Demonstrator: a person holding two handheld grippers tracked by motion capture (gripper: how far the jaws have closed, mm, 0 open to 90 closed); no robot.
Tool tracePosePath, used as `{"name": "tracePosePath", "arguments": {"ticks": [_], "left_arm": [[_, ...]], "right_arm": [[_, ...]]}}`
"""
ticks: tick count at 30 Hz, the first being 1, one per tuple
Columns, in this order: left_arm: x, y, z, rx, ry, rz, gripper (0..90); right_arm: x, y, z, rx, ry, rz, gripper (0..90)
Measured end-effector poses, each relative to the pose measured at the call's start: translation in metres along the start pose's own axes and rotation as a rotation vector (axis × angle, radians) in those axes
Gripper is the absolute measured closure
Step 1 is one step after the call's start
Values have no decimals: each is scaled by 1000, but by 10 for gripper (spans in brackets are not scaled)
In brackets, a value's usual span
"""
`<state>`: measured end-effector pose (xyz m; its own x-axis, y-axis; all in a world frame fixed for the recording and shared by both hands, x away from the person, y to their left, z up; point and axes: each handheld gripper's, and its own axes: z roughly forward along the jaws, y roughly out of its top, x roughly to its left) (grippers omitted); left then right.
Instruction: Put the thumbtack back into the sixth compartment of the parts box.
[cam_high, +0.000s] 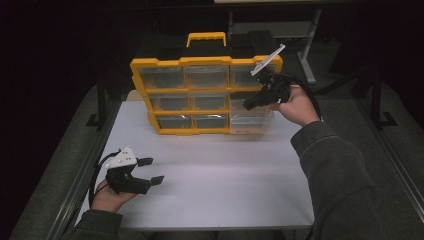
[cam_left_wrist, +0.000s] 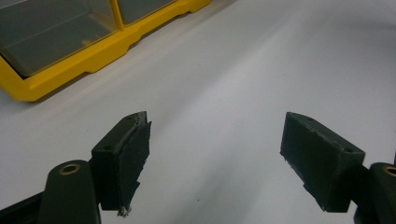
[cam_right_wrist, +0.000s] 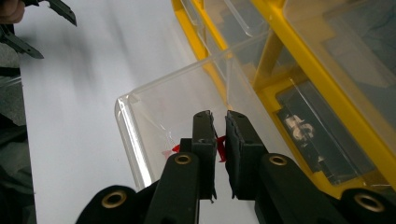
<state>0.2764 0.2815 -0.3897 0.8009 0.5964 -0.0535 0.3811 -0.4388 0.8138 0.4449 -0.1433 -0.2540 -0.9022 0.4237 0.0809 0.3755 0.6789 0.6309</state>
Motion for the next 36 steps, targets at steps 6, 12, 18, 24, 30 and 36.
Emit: {"name": "tracePosePath", "arguments": {"ticks": [6, 12, 18, 24, 30, 36], "left_arm": [[0, 1, 0, 2, -1, 8, 235], [0, 0, 0, 0, 0, 1, 235], [0, 0, 1, -1, -1, -5, 235], [0, 0, 0, -3, -1, -4, 235], [1, 0, -1, -8, 3, 0, 231], [0, 0, -1, -4, 2, -7, 231]], "right_arm": [[1, -4, 6, 15, 7, -1, 813], [-1, -8, 11, 15, 12, -6, 812], [0, -10, 16, 28, 21, 2, 810], [1, -12, 20, 39, 26, 5, 811], [-1, -12, 20, 32, 32, 7, 803], [0, -12, 18, 25, 23, 11, 797]]}}
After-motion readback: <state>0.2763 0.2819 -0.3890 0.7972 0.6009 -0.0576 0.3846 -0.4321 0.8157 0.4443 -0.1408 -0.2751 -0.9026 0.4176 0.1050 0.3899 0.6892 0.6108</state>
